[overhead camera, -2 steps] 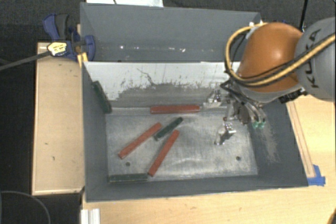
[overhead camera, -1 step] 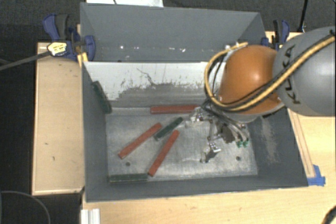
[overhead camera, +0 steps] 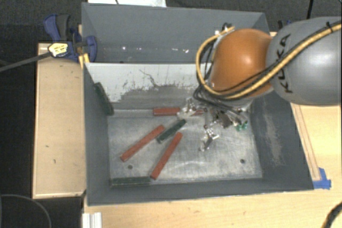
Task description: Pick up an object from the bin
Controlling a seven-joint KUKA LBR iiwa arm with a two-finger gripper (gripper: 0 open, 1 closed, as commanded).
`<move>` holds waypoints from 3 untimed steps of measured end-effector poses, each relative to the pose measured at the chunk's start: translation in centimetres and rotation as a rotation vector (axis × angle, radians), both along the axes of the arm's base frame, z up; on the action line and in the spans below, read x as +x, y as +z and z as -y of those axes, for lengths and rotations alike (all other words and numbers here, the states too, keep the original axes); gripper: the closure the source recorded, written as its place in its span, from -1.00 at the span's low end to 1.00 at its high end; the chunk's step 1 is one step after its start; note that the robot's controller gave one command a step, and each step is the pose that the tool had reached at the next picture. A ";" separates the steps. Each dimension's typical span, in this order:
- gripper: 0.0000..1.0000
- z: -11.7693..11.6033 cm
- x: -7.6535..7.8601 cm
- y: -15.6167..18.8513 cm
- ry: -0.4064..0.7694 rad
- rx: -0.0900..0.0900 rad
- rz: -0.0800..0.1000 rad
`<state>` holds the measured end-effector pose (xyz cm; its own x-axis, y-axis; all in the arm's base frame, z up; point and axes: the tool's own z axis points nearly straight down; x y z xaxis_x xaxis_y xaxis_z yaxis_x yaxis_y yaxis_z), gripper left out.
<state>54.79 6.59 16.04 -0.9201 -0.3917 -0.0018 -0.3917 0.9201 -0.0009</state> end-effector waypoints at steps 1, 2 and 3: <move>-1.00 -2.4 1.4 -6.3 0.149 0.001 0.007; 1.00 -2.7 4.1 -8.0 0.381 0.007 0.028; 1.00 -2.7 4.1 -8.0 0.380 0.007 0.028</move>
Offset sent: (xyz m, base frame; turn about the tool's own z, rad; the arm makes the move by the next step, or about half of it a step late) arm 0.0329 0.0214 -0.0904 -0.3828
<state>58.89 9.24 8.05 -0.7086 -0.7050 -0.0285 -0.7051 0.7091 -0.0103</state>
